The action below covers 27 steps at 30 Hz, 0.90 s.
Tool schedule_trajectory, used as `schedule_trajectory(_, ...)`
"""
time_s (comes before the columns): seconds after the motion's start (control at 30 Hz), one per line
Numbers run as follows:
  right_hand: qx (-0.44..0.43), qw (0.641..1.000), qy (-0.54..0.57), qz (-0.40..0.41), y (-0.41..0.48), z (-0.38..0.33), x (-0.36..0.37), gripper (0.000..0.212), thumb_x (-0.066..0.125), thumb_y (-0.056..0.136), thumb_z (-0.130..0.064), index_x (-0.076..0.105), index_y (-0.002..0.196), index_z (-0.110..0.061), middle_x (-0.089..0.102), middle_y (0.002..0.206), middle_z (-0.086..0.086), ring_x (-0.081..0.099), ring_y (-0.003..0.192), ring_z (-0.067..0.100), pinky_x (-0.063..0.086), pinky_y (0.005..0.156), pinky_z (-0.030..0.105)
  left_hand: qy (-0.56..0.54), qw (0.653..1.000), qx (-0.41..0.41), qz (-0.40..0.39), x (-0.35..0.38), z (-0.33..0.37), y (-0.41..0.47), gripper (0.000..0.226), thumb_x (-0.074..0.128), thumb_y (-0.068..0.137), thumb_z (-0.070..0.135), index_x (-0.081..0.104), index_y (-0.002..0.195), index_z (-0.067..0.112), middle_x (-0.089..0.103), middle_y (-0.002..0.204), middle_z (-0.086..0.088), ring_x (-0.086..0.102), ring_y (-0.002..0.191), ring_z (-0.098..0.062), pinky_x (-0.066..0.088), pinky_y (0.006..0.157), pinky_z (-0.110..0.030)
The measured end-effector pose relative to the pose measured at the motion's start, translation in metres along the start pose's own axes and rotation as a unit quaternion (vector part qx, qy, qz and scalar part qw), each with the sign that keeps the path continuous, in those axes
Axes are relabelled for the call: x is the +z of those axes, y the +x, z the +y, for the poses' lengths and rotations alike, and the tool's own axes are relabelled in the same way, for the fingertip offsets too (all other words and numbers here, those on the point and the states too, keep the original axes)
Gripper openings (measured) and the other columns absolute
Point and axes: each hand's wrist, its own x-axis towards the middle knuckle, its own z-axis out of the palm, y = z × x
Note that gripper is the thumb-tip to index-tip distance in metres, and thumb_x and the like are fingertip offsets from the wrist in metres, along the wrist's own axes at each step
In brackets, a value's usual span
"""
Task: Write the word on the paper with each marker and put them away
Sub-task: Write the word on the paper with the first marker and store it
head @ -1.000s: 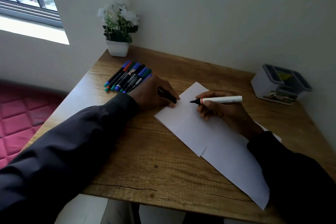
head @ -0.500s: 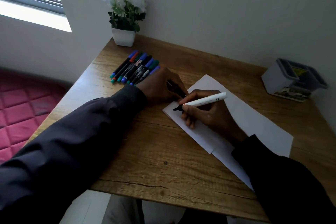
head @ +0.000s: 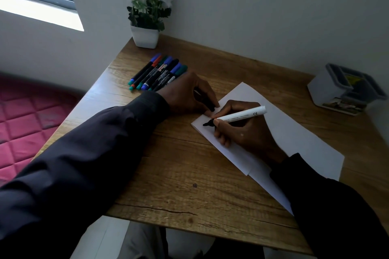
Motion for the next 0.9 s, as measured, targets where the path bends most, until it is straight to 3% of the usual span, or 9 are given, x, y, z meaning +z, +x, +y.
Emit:
schedule_trajectory(0.1, 0.069, 0.997, 0.021, -0.040, 0.000, 0.000, 0.001, 0.021, 0.052, 0.096, 0.017, 0.064, 0.100, 0.002, 0.072, 0.064, -0.002, 0.068, 0.052, 0.010, 0.056, 0.049, 0.020, -0.005, 1.000, 0.001, 0.001, 0.000, 0.000, 0.000, 0.023, 0.077, 0.080, 0.008, 0.072, 0.095, 0.026, 0.069, 0.107, 0.010, 0.061, 0.101, 0.004, 0.047, 0.082, -0.004)
schedule_trajectory(0.27, 0.057, 0.993, -0.102, 0.018, -0.003, -0.013, 0.004, 0.024, 0.073, 0.091, -0.009, 0.065, 0.078, -0.028, 0.072, 0.067, 0.003, 0.069, 0.055, 0.015, 0.054, 0.052, 0.019, -0.013, 1.000, 0.001, -0.002, -0.001, 0.001, 0.000, 0.024, 0.077, 0.080, 0.008, 0.072, 0.094, 0.026, 0.069, 0.107, 0.009, 0.061, 0.100, 0.003, 0.048, 0.082, -0.005)
schedule_trajectory(0.33, 0.022, 0.995, -0.100, 0.004, -0.001, -0.013, 0.003, 0.008, 0.074, 0.090, -0.014, 0.072, 0.084, -0.020, 0.070, 0.063, 0.003, 0.069, 0.056, 0.010, 0.053, 0.055, 0.015, -0.011, 1.000, 0.000, -0.005, -0.001, 0.000, 0.000, 0.023, 0.077, 0.080, 0.008, 0.073, 0.096, 0.025, 0.069, 0.106, 0.010, 0.062, 0.101, 0.002, 0.049, 0.084, -0.007)
schedule_trajectory(0.4, -0.014, 0.994, -0.106, 0.011, 0.001, -0.009, 0.004, 0.023, 0.074, 0.088, -0.026, 0.075, 0.093, -0.004, 0.071, 0.073, -0.007, 0.069, 0.063, 0.002, 0.052, 0.062, 0.010, -0.012, 1.000, -0.001, -0.004, -0.001, 0.001, 0.000, 0.023, 0.078, 0.079, 0.008, 0.073, 0.096, 0.024, 0.069, 0.106, 0.010, 0.062, 0.101, 0.002, 0.050, 0.084, -0.008)
schedule_trajectory(0.43, -0.021, 0.994, -0.104, 0.014, 0.001, -0.009, 0.003, 0.028, 0.073, 0.087, -0.030, 0.075, 0.094, -0.003, 0.071, 0.076, -0.009, 0.069, 0.065, 0.000, 0.051, 0.064, 0.010, -0.012, 1.000, -0.001, -0.002, 0.000, 0.001, 0.001, 0.024, 0.078, 0.079, 0.009, 0.073, 0.095, 0.025, 0.070, 0.106, 0.010, 0.063, 0.101, 0.002, 0.050, 0.084, -0.008)
schedule_trajectory(0.53, -0.010, 0.994, -0.108, 0.018, 0.000, -0.008, 0.000, 0.013, 0.074, 0.086, -0.026, 0.074, 0.086, -0.013, 0.070, 0.069, -0.013, 0.068, 0.061, 0.003, 0.051, 0.061, 0.016, -0.010, 1.000, -0.003, -0.002, 0.000, 0.001, 0.001, 0.025, 0.078, 0.079, 0.009, 0.072, 0.093, 0.029, 0.068, 0.104, 0.013, 0.061, 0.101, 0.004, 0.048, 0.081, -0.004)
schedule_trajectory(0.7, -0.018, 0.995, -0.090, 0.031, 0.000, -0.006, 0.003, 0.033, 0.074, 0.086, -0.030, 0.070, 0.085, 0.003, 0.070, 0.068, -0.002, 0.068, 0.057, 0.003, 0.051, 0.056, 0.011, -0.008, 1.000, -0.001, 0.000, -0.001, 0.001, 0.000, 0.025, 0.078, 0.079, 0.008, 0.072, 0.095, 0.027, 0.068, 0.104, 0.013, 0.061, 0.102, 0.004, 0.047, 0.081, -0.003)
schedule_trajectory(0.8, 0.030, 0.997, -0.076, 0.015, -0.001, -0.009, 0.003, 0.010, 0.075, 0.090, -0.012, 0.070, 0.083, -0.007, 0.067, 0.060, -0.004, 0.066, 0.051, 0.004, 0.050, 0.050, 0.011, -0.009, 1.000, 0.000, -0.003, 0.000, 0.001, 0.000, 0.024, 0.078, 0.079, 0.008, 0.073, 0.096, 0.026, 0.069, 0.105, 0.011, 0.062, 0.101, 0.003, 0.049, 0.083, -0.006)
schedule_trajectory(0.9, 0.074, 0.997, -0.010, 0.005, 0.000, -0.014, 0.006, 0.027, 0.080, 0.082, -0.043, 0.068, 0.081, -0.019, 0.071, 0.062, -0.003, 0.067, 0.051, 0.007, 0.052, 0.049, 0.015, -0.013, 1.000, -0.008, -0.001, 0.000, 0.001, 0.000, 0.024, 0.077, 0.079, 0.009, 0.072, 0.094, 0.026, 0.069, 0.105, 0.011, 0.062, 0.101, 0.003, 0.050, 0.082, -0.007)
